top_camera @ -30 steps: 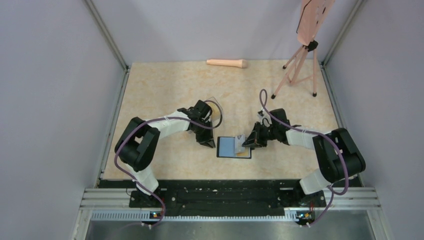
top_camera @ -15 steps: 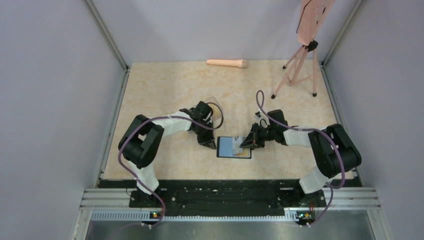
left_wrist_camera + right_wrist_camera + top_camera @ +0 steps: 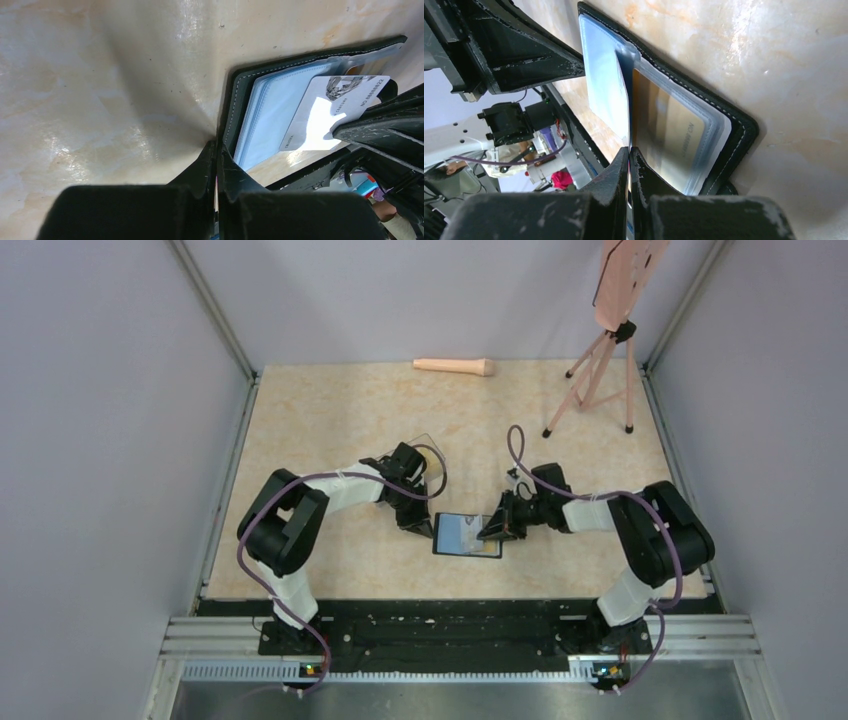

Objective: Put the credit cards into the card holder
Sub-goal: Insert the credit card into the card holder.

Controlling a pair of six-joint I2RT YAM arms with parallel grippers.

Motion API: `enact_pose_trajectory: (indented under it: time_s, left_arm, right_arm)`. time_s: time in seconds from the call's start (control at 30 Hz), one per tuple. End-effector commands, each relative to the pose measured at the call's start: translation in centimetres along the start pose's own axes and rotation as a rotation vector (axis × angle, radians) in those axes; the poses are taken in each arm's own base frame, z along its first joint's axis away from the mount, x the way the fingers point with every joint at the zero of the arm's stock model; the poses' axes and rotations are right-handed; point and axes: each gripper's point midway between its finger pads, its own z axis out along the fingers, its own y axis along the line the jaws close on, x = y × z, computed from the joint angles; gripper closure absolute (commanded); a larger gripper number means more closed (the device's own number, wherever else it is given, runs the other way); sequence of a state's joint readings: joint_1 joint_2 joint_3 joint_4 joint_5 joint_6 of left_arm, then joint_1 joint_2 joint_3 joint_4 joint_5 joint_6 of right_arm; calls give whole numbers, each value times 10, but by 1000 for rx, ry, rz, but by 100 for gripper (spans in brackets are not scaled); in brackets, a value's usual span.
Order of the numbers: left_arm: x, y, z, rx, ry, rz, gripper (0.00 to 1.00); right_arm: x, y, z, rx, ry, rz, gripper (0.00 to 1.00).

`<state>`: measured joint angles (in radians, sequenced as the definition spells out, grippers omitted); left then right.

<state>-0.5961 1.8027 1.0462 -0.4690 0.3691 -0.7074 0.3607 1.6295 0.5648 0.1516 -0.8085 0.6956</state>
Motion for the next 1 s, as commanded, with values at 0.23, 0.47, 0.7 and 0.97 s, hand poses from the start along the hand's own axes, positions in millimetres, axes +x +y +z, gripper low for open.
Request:
enact_pose_trajectory:
  time_s: [0.23,0.47,0.7,0.97]
  left_arm:
    - [4,-11,3,33,1,2,99]
    - [6,-13,4,30,-1,-4,99]
    - [6,-18,5,35,-3,-9,100]
    - [6,-15,4,25,-21,-33,100]
  right_arm:
    - [1,1,14,-62,-8,-26,100]
    - [-4,6,15,-84,-27,-42,100]
    - [-14,7,17,-67,-34,-62,100]
    - [-13,8,8,-7,-19,-61,100]
